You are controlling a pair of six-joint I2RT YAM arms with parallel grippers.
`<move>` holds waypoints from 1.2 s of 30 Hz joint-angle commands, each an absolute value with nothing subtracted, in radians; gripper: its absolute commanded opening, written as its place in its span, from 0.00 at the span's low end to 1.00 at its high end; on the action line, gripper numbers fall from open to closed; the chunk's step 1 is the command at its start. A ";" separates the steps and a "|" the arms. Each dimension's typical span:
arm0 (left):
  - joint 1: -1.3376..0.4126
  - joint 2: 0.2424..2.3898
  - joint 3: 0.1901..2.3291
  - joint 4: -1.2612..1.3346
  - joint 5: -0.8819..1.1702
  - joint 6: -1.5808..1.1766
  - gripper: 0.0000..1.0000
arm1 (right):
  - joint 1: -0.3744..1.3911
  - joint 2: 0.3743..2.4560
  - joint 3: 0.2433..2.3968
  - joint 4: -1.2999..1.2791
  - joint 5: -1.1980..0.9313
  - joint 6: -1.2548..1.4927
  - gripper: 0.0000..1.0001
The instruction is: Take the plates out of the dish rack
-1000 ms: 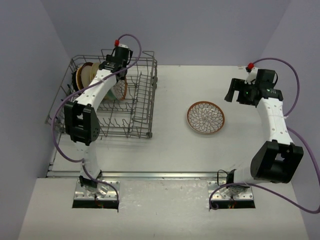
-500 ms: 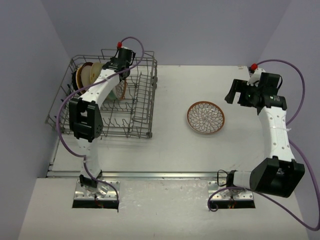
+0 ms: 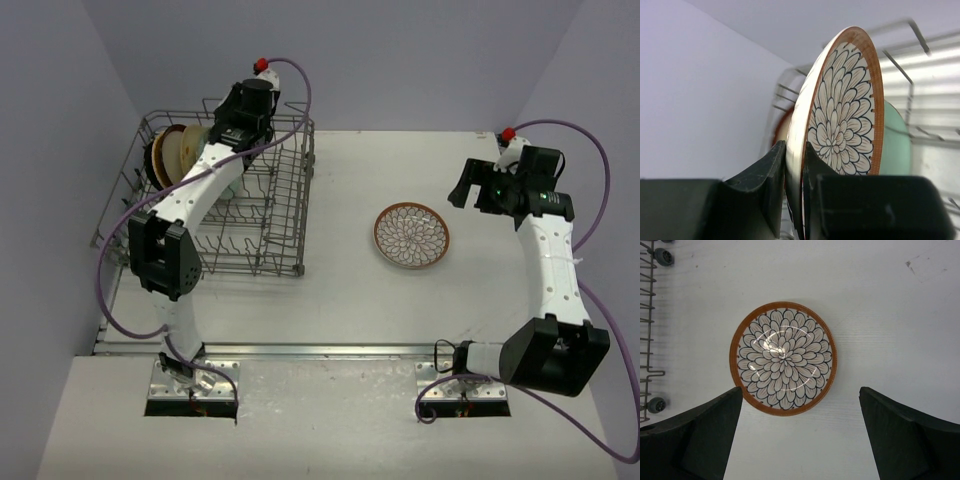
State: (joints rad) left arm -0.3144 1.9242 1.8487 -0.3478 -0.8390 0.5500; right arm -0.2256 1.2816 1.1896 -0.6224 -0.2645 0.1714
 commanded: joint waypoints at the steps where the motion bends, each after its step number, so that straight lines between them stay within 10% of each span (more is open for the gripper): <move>1: -0.320 1.736 1.886 0.031 -0.983 0.795 0.00 | -0.221 1.249 1.233 -0.577 -0.301 0.198 0.99; 9: -0.322 1.668 1.994 -0.359 -0.817 0.524 0.00 | -0.222 1.238 1.245 -0.539 -0.447 0.236 0.99; 14: -0.315 1.595 2.098 -0.676 -0.342 0.210 0.00 | -0.221 1.172 1.190 -0.422 -0.666 0.274 0.99; 27: -0.311 1.436 2.009 -0.783 0.540 0.032 0.00 | -0.017 1.151 1.226 -0.298 -0.785 0.354 0.99; 36: -0.314 1.440 1.898 -0.785 0.650 0.011 0.00 | 0.146 1.252 1.316 -0.275 -0.830 0.443 0.99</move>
State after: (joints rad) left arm -0.3149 1.4572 1.8866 -0.9008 0.5366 0.0572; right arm 0.1215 1.2252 1.2596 -0.3292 -0.8042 0.3960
